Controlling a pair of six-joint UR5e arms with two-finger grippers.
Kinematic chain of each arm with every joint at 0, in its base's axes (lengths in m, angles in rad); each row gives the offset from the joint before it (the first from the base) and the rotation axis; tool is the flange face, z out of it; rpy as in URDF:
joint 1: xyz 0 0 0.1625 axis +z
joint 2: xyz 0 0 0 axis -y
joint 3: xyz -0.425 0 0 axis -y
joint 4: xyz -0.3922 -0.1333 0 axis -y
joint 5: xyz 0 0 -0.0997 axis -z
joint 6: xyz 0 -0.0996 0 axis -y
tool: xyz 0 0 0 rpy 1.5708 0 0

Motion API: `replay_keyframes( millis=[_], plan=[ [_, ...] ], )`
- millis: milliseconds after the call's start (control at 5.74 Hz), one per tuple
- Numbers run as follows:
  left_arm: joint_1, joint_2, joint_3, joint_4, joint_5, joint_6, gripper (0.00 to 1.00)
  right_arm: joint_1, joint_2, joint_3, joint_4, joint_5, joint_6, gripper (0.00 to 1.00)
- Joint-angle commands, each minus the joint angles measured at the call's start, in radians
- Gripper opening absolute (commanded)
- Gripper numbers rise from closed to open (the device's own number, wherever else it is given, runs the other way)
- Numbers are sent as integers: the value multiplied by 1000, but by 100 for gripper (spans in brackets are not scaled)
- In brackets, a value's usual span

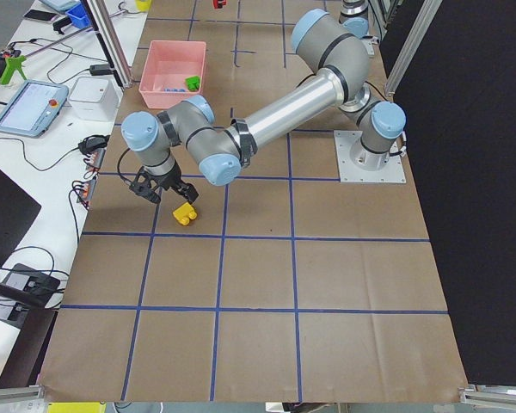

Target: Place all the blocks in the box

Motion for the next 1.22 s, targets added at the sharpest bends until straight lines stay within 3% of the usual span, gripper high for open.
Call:
replay_keyframes(
  millis=[0, 348, 523, 697, 871, 1045],
  plan=[
    [-16, -37, -67, 149, 0, -42, 99, 173, 150, -213, -72, 108, 69, 3],
    [-21, -47, -175, 292, -9, -53, 99, 302, 441, -582, -214, 122, 114, 4],
    [-24, -49, -225, 341, -9, -53, 99, 324, 524, -692, -216, 116, 113, 26],
    [-22, -47, -274, 384, -9, -47, 99, 324, 528, -698, -212, 116, 108, 47],
    [-22, -47, -298, 407, -9, -39, 99, 325, 516, -676, -198, 105, 105, 99],
    [-21, -52, -305, 415, -9, -31, 99, 327, 511, -673, -168, 102, 99, 100]
  ],
)
